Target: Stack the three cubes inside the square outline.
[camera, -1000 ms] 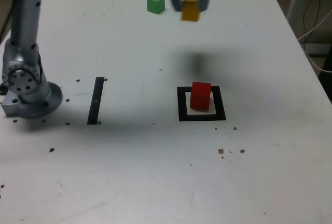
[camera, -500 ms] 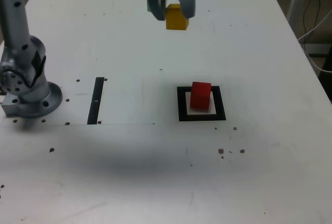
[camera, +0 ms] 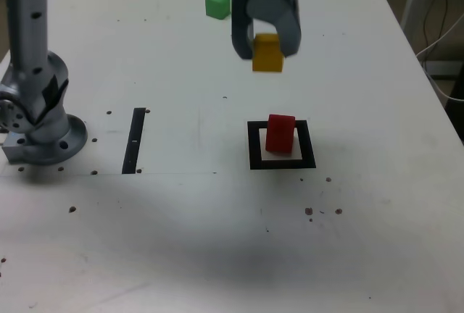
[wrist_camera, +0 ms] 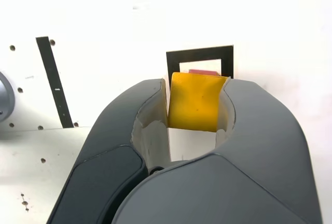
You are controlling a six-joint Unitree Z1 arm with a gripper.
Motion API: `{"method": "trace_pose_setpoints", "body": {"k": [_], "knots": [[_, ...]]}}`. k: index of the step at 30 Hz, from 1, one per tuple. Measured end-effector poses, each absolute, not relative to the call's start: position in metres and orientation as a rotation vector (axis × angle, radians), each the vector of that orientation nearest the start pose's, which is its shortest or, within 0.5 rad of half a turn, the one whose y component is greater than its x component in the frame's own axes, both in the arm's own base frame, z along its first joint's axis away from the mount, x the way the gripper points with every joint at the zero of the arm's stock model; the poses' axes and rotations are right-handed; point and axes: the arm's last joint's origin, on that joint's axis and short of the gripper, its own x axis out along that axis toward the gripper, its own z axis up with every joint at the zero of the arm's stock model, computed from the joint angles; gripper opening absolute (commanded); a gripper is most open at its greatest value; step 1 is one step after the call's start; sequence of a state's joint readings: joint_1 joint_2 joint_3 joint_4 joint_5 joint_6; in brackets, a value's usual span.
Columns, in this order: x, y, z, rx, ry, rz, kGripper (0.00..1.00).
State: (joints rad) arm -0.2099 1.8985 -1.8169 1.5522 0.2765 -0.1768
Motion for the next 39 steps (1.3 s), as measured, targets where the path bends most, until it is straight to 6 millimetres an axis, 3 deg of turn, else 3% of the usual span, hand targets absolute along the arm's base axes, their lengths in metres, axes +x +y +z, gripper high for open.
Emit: {"method": "trace_pose_setpoints", "body": {"k": [13,22,39], "knots": [[0.338,-0.089,0.33,0.268,1.605,0.202,0.28],[0.353,-0.093,0.309,0.278,1.622,0.22,0.28],[0.357,-0.094,0.28,0.285,1.648,0.244,0.28]]}}
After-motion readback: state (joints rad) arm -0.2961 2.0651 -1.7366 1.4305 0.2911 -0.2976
